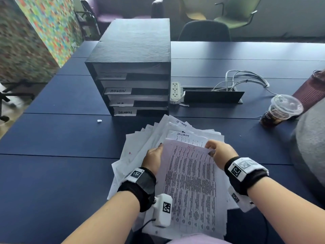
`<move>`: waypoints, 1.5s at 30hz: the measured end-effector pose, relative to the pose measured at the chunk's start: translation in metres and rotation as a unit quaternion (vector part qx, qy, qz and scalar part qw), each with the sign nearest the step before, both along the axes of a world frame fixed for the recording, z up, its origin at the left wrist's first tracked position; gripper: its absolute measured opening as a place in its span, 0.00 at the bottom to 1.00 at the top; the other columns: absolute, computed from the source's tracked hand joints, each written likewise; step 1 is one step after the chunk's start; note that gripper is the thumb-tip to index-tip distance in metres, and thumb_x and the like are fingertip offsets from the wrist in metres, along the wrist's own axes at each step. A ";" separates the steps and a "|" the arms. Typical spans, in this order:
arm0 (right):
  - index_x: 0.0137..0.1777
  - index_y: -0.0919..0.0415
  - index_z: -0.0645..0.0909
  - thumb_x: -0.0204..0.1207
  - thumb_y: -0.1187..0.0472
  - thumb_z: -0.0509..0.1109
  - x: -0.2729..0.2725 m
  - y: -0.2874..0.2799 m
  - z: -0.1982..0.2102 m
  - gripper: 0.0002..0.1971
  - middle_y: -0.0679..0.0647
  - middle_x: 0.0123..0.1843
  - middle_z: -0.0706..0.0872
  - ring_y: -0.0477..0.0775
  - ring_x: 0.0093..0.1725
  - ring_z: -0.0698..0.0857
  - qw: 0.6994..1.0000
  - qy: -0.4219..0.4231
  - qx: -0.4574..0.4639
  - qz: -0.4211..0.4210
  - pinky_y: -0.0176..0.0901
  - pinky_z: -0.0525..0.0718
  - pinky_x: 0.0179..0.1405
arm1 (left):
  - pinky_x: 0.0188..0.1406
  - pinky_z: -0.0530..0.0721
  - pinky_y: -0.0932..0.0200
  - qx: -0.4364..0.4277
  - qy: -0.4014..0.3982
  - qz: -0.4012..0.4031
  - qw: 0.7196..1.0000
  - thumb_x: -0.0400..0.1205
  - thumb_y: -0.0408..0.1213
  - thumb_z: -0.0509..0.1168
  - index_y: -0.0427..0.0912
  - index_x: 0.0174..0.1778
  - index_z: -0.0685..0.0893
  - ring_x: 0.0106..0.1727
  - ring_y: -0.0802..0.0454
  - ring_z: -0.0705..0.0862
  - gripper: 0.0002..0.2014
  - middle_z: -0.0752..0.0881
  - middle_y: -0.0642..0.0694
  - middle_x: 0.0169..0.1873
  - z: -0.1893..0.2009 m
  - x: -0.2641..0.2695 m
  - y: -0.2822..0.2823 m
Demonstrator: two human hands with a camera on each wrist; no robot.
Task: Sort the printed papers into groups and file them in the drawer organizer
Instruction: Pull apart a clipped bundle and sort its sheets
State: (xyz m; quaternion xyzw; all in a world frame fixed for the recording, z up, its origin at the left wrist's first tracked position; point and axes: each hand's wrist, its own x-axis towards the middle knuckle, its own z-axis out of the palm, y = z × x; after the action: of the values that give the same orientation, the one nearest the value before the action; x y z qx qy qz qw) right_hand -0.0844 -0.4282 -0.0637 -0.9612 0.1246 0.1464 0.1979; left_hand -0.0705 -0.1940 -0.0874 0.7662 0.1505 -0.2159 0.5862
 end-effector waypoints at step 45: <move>0.68 0.44 0.72 0.80 0.56 0.63 0.011 0.006 -0.010 0.17 0.52 0.50 0.86 0.58 0.53 0.83 0.995 0.030 0.041 -0.081 0.53 0.74 0.66 | 0.55 0.73 0.67 0.187 -0.147 -0.055 0.970 0.77 0.24 0.63 0.51 0.73 0.72 0.60 0.52 0.79 0.29 0.73 0.50 0.62 -0.004 0.002 0.011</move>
State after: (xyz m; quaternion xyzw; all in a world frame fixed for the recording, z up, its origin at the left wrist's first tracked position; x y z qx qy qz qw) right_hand -0.0736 -0.4219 -0.0732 -0.9341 0.2017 0.1639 0.2447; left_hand -0.0687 -0.1835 -0.0910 0.8927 0.0580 -0.1003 0.4354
